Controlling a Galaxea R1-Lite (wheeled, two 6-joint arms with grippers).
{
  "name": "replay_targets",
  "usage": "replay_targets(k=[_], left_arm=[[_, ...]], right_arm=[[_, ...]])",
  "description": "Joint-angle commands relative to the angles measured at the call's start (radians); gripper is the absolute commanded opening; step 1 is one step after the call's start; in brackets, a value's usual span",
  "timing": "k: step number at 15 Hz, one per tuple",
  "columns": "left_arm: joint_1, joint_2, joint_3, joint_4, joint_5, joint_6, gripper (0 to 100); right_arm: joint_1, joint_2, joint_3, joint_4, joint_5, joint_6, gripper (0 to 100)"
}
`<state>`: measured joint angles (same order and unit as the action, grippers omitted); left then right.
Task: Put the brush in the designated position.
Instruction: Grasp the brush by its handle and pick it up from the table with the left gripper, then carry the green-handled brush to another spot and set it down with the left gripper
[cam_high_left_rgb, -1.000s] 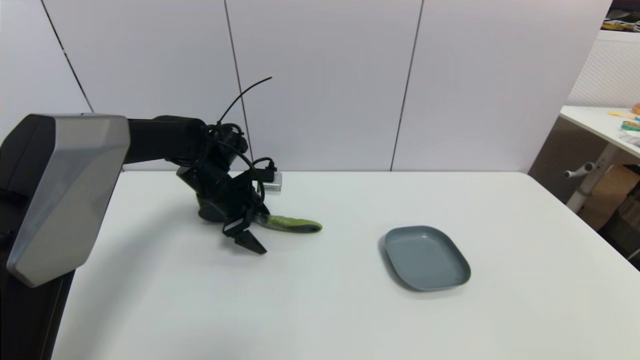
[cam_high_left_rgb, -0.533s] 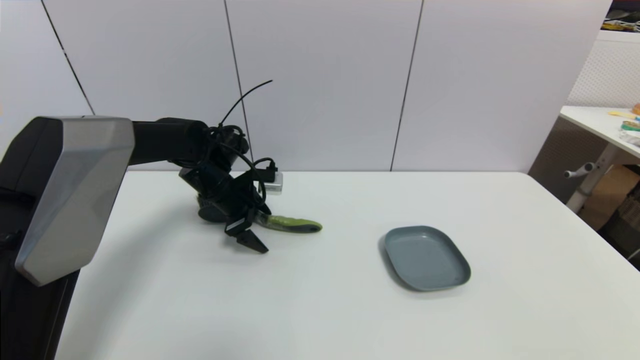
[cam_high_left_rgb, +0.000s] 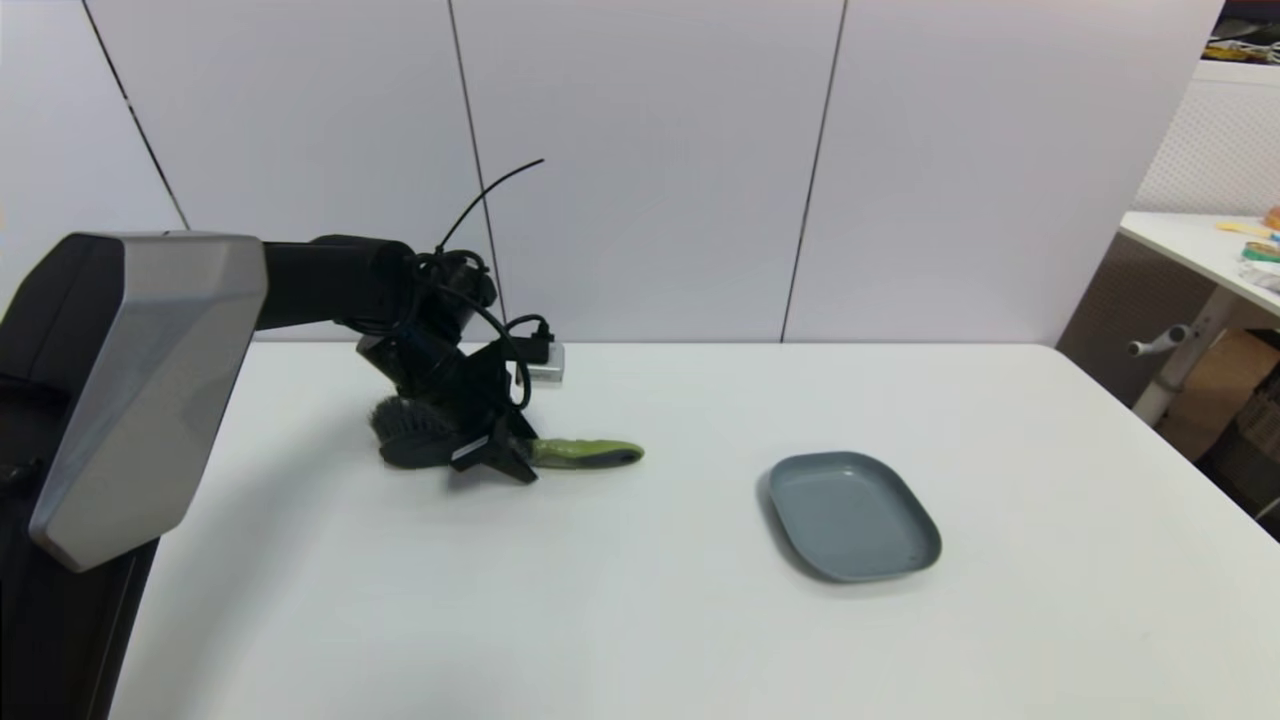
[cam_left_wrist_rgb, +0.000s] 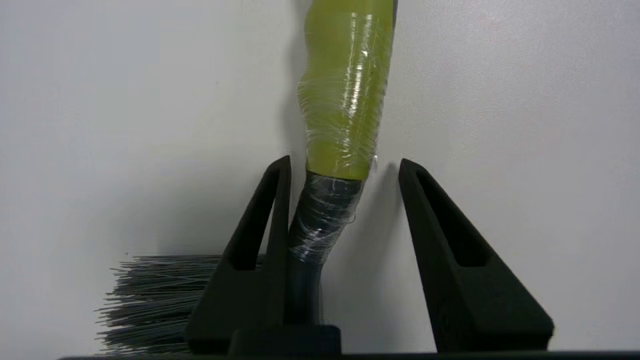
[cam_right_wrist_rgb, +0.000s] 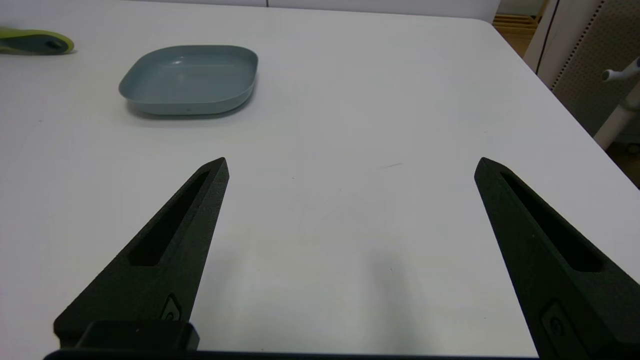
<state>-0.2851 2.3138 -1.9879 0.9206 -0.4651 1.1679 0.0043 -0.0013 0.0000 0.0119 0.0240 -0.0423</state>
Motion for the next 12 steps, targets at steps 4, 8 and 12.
replay_targets(k=[4, 8, 12], left_arm=[[0.004, -0.027, 0.0, 0.007, 0.002, 0.007, 0], [0.007, -0.083, 0.001, 0.007, 0.003, 0.006, 0], [0.006, -0.12, 0.001, 0.007, 0.003, 0.004, 0]], right_arm=[[0.0, 0.001, 0.002, 0.0, 0.001, -0.001, 100], [0.0, 0.001, 0.002, 0.0, 0.001, -0.001, 100], [0.0, 0.001, 0.002, 0.0, 0.001, -0.001, 100]])
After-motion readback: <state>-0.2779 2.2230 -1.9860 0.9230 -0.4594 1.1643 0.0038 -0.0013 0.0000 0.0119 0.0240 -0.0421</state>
